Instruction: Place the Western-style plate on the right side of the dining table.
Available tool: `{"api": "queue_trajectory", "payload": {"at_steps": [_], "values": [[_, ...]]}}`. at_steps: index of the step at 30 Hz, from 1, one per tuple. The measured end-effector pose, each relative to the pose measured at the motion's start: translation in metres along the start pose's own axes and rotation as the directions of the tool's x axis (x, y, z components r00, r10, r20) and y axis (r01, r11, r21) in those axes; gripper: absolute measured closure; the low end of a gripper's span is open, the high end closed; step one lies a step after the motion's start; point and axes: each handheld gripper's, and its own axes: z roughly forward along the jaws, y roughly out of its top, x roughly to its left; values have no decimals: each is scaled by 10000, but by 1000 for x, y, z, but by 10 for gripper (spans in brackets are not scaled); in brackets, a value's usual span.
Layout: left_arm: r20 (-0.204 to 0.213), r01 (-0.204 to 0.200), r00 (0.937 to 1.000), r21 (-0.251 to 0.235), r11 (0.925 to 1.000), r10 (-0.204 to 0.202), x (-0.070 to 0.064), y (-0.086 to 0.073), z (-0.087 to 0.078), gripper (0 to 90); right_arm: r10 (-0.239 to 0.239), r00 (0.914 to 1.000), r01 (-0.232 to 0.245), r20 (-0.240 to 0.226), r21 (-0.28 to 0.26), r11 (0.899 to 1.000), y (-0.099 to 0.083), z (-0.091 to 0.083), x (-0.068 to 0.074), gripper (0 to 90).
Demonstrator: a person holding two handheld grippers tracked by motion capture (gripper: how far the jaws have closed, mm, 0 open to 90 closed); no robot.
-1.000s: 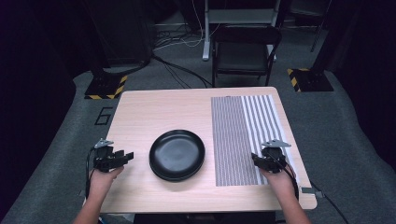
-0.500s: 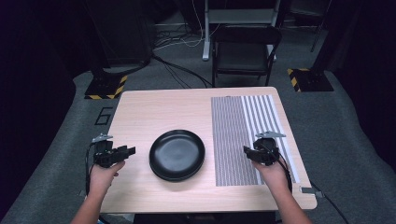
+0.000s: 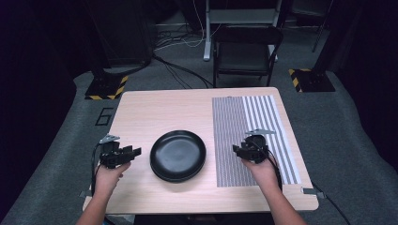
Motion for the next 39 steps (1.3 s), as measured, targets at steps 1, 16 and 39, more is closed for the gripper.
{"api": "queue_trajectory", "payload": {"at_steps": [1,16,39], "values": [[-7,106,9999,34,9999,-106,-1,0,1,496,0,10000,0,0,0,10000,0,0,0,565],[818,1055,9913,-197,9942,-1036,-6,-2,7,608,369,9960,-370,-819,5,9993,9,19,30,590],[1208,1728,9763,645,9828,-1795,-12,-12,26,735,707,9792,-533,-1903,953,9940,17,57,58,687]]}}
